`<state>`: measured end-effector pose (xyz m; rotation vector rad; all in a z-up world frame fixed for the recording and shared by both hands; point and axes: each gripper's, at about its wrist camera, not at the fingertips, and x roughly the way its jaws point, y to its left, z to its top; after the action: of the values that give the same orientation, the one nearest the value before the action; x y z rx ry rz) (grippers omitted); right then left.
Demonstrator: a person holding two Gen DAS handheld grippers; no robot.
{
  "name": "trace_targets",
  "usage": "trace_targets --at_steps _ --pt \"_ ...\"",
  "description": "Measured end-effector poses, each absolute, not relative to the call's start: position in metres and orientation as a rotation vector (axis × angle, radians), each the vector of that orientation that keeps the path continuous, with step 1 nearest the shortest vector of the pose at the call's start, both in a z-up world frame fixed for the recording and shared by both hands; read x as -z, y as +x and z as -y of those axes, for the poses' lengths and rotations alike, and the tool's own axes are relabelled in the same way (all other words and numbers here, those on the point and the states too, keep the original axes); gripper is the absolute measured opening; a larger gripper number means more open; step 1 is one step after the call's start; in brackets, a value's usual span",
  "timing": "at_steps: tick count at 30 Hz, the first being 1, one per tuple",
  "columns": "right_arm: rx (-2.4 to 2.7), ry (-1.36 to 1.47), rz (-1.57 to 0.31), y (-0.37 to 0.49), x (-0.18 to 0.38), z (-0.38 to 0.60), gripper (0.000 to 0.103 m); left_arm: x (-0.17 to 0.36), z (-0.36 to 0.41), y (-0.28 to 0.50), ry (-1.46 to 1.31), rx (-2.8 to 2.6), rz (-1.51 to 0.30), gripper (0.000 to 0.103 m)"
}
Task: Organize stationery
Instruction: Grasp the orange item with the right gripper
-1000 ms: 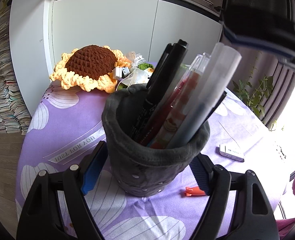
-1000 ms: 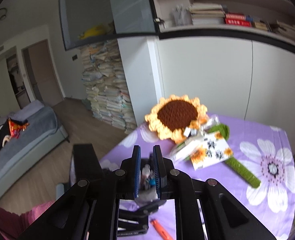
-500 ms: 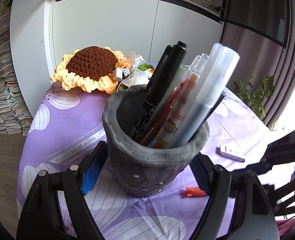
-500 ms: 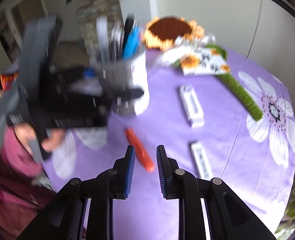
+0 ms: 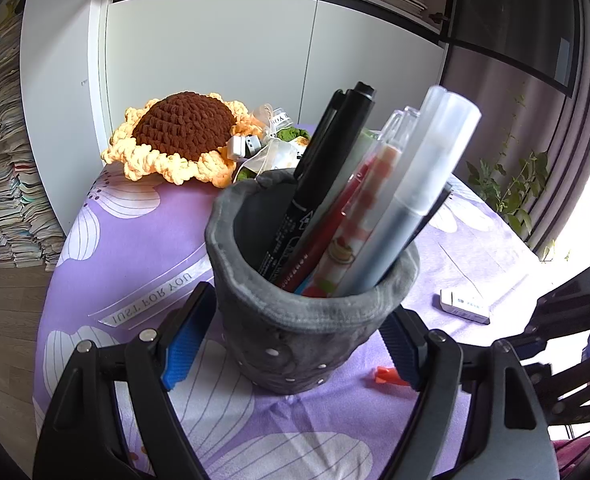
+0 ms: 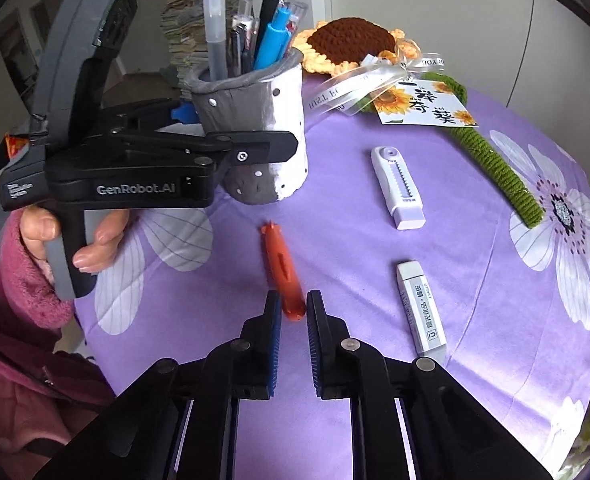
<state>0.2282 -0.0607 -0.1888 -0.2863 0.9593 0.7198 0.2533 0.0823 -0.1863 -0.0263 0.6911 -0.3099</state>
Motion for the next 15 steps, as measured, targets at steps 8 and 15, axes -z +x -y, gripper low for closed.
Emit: trace_targets --at_steps 8,15 --pt "-0.709 -0.141 -0.851 0.225 0.143 0.093 0.011 0.186 -0.082 0.253 -0.024 0.31 -0.688 0.08" --pt "-0.694 -0.125 -0.805 0.226 0.123 0.095 0.01 0.186 -0.082 0.252 -0.022 0.31 -0.685 0.081"
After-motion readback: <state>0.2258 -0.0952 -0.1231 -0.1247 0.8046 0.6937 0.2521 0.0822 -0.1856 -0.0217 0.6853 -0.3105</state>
